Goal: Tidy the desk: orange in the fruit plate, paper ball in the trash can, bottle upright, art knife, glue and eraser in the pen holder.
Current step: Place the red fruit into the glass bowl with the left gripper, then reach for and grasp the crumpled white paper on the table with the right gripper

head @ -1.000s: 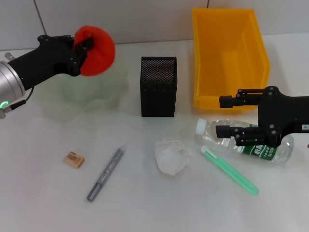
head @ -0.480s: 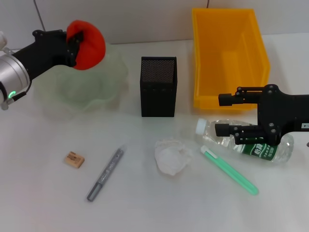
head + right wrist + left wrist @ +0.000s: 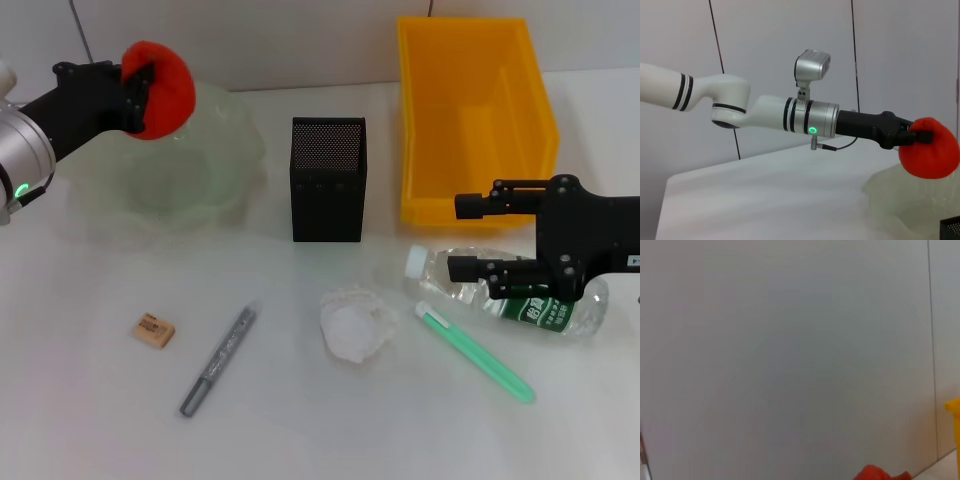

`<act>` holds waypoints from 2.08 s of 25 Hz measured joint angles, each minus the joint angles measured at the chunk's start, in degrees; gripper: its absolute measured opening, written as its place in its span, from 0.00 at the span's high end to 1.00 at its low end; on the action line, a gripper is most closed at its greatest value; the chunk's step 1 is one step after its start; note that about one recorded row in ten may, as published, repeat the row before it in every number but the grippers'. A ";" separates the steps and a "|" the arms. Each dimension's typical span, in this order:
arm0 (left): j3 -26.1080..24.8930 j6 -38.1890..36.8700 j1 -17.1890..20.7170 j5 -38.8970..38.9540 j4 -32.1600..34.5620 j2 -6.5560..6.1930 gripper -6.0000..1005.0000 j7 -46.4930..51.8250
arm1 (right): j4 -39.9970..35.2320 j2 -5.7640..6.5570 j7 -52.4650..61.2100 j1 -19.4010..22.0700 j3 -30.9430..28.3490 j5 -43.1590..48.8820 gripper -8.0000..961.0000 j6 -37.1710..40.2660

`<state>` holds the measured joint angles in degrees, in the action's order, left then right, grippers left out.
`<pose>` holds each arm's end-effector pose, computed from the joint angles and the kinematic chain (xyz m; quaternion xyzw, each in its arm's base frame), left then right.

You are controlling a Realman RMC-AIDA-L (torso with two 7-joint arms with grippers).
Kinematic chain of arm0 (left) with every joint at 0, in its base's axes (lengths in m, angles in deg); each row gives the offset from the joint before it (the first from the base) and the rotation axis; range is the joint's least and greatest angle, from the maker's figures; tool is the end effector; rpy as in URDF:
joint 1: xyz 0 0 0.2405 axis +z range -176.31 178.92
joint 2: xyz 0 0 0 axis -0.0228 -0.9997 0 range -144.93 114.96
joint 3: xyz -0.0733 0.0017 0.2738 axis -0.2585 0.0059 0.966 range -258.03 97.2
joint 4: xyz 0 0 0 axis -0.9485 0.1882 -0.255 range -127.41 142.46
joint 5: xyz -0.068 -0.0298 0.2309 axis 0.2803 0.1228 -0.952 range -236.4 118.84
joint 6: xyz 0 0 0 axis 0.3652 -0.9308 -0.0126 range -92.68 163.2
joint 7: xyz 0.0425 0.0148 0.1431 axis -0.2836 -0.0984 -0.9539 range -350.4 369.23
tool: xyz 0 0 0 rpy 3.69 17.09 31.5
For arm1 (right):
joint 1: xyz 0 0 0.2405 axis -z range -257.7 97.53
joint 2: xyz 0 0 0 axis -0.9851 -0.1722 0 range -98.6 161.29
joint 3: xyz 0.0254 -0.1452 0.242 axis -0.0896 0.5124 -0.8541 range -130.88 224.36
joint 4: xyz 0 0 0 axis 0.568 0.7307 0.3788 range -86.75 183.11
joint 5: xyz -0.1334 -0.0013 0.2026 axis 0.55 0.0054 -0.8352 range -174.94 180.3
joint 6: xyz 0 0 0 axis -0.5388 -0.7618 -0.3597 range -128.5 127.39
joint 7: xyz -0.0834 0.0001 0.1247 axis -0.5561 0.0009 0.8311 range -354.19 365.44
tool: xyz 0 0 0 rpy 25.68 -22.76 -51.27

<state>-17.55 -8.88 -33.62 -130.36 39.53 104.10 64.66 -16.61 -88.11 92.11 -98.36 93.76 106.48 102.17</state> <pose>-0.2723 0.4771 -0.0252 -0.8586 -0.1623 -0.2217 0.4329 0.2708 0.3261 0.0549 -0.9513 0.1184 0.2554 0.1257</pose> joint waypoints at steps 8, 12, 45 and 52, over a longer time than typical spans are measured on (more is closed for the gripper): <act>-0.18 0.90 0.53 3.43 -1.29 -0.12 0.86 -1.38 | -0.22 0.10 0.00 -0.01 -0.09 -0.64 0.26 0.03; -0.07 0.99 0.99 5.43 -1.68 -0.17 0.75 -2.41 | -0.24 0.10 0.01 0.04 -0.14 -0.64 0.26 0.03; 5.82 -30.91 16.72 -6.67 20.17 -2.05 0.17 15.18 | -0.32 0.29 0.00 0.96 -1.72 -0.67 0.26 -0.04; 5.58 -40.19 17.34 -12.38 22.95 -3.71 0.17 21.97 | -1.37 0.46 1.20 1.10 -2.28 2.13 0.26 0.48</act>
<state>-11.97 -49.07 -16.28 -142.74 62.48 100.39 86.64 -17.99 -87.64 93.31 -97.26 91.48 108.62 102.64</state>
